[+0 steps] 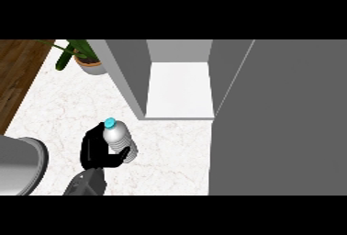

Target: Pick up the bottled water, place it into the cabinet and close the cabinet

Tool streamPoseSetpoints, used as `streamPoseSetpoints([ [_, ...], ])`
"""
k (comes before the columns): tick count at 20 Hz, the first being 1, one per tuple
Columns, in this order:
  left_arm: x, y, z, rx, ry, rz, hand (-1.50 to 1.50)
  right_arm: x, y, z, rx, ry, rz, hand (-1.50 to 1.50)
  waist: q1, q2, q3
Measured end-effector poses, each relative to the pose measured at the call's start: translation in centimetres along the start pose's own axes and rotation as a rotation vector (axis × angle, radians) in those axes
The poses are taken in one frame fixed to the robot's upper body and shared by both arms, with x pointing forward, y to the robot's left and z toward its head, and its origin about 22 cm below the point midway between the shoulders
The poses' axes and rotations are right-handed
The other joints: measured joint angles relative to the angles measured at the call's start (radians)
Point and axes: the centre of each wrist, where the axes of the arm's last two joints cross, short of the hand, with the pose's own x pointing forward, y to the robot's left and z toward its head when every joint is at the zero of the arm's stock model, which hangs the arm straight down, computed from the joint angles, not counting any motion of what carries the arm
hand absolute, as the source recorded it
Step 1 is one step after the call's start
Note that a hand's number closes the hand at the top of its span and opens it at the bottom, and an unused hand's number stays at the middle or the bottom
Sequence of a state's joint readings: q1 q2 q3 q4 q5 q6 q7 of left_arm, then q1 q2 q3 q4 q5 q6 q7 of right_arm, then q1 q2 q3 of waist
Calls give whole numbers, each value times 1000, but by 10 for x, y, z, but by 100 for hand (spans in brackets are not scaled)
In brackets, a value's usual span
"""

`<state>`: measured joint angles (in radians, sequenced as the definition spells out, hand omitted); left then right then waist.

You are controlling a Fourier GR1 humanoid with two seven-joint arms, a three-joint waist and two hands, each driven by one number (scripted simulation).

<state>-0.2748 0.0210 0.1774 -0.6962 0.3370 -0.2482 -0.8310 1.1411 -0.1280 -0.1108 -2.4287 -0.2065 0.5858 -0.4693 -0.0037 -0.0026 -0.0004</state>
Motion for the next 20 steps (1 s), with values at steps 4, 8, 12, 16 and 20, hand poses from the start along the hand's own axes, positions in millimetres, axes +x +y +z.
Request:
streamPoseSetpoints([
  [4,10,-20,-13,-62,-19,-4,150,-1,-1,-1,0,-11,5,-150,3,-2,0],
  [8,18,-49,-16,-138,-14,8,150,-1,-3,-2,0,-14,9,-150,3,-4,1],
  [12,37,-83,-21,-197,-29,11,150,-3,-3,-5,-3,-25,11,-150,8,-4,1],
  [16,60,-123,-23,-257,-39,18,150,-4,-5,-7,2,-33,16,-150,7,-4,1],
  [20,80,-169,-19,-299,-24,3,150,-5,-4,-9,7,-39,2,-150,1,-3,1],
])
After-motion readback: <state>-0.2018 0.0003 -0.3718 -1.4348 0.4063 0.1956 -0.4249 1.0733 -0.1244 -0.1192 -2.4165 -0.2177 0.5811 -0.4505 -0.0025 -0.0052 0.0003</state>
